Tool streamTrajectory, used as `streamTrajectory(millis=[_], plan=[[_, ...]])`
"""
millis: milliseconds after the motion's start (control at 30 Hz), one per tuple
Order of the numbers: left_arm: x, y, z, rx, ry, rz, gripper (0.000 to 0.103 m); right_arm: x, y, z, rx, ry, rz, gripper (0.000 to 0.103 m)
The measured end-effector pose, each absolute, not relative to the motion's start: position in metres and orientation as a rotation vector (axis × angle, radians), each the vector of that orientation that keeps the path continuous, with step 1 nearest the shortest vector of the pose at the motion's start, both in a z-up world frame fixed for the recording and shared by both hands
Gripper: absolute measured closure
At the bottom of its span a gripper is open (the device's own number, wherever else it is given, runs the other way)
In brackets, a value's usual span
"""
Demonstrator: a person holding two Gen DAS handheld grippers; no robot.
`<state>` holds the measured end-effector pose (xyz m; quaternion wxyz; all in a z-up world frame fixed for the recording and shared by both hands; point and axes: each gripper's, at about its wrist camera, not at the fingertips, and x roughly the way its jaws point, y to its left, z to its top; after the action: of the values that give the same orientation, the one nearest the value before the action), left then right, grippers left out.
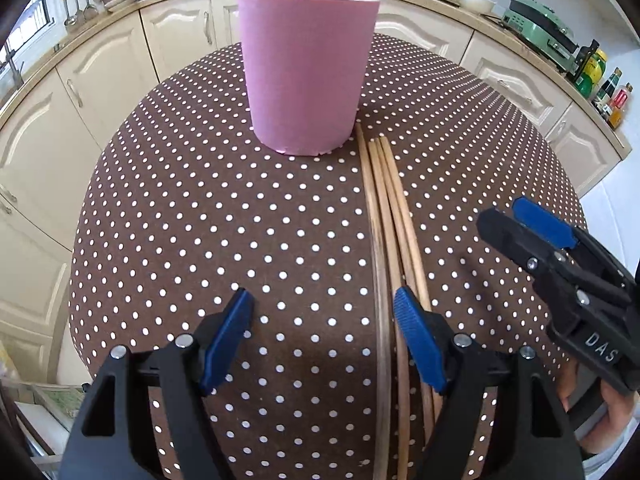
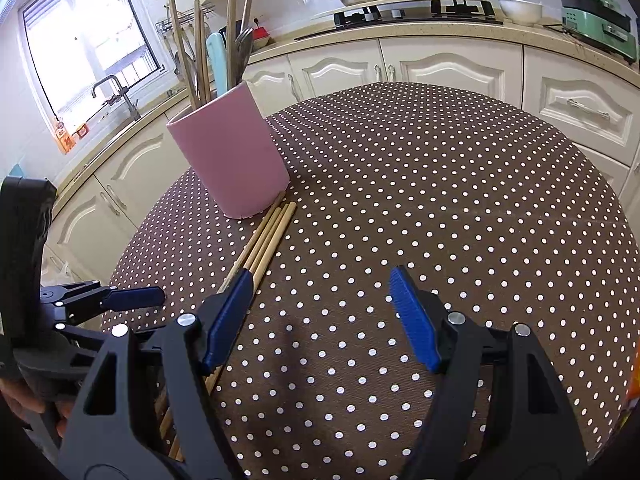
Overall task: Organize utensils
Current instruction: 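Grasp a wooden chopstick with the left tool beside the pink cup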
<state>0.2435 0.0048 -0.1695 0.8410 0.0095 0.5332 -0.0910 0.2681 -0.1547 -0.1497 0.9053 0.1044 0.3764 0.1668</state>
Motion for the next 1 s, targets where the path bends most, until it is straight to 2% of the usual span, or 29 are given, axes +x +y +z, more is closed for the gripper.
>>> streamTrajectory(millis=[200,333,500,567,600,633,833,1000], plan=[[0.247,0.018,-0.166,0.006,1.142,-0.189,0.038,0.271,-0.154,-0.152,0.22,0.795,0.347,0.033],[0.252,0.014,-0.166,0.032,1.143,-0.182,0.038,0.272,-0.154,-0.153,0.222,0.8,0.346,0.033],[0.262,-0.004,-0.168,0.114,1.13,-0.139,0.047,0.275,-0.155,-0.156,0.222,0.81,0.341,0.033],[0.267,-0.007,-0.167,0.107,1.116,-0.147,0.06,0.277,-0.156,-0.157,0.229,0.818,0.338,0.033],[0.269,-0.008,-0.166,0.099,1.111,-0.152,0.075,0.278,-0.157,-0.158,0.232,0.821,0.336,0.033],[0.269,-0.007,-0.166,0.089,1.104,-0.162,0.093,0.28,-0.159,-0.16,0.237,0.826,0.335,0.033],[0.251,0.017,-0.166,-0.062,1.107,-0.216,0.095,0.283,-0.156,-0.162,0.208,0.844,0.349,0.033],[0.227,0.037,-0.166,-0.147,1.107,-0.207,0.096,0.283,-0.124,-0.161,0.01,0.887,0.376,0.033]])
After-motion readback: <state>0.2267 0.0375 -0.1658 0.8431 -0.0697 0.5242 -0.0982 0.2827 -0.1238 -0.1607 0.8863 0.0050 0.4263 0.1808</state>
